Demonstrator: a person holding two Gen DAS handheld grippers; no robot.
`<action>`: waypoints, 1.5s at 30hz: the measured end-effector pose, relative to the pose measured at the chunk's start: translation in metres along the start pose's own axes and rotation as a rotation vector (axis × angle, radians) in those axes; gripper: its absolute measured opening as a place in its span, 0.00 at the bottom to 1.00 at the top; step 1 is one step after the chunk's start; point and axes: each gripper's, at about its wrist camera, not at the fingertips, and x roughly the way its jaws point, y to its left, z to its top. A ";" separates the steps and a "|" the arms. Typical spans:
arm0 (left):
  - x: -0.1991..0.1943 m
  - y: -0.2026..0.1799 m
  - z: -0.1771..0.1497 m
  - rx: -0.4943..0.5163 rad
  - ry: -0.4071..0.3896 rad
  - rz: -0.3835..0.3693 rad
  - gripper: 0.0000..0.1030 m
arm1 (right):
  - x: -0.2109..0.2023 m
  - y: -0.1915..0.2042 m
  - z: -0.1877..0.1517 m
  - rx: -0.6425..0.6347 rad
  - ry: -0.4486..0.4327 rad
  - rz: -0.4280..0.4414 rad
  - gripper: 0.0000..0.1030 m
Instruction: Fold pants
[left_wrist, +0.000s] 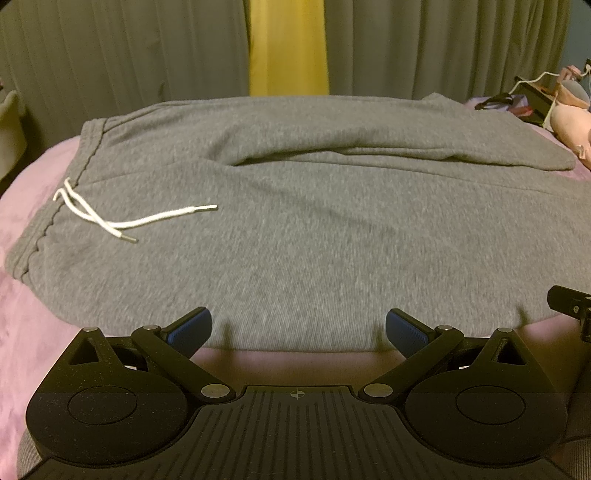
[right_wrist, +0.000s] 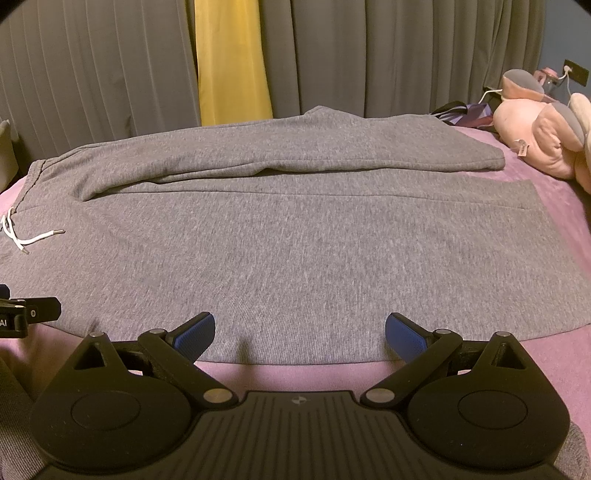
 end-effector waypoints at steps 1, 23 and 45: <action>0.000 0.000 0.000 0.000 0.001 0.000 1.00 | 0.000 0.000 0.000 0.001 0.001 0.001 0.96; 0.000 -0.001 0.003 0.007 0.017 0.014 1.00 | 0.000 -0.001 -0.001 0.004 0.000 0.010 0.96; 0.009 0.001 0.033 -0.025 0.069 0.003 1.00 | 0.059 -0.031 0.024 0.169 0.144 0.029 0.96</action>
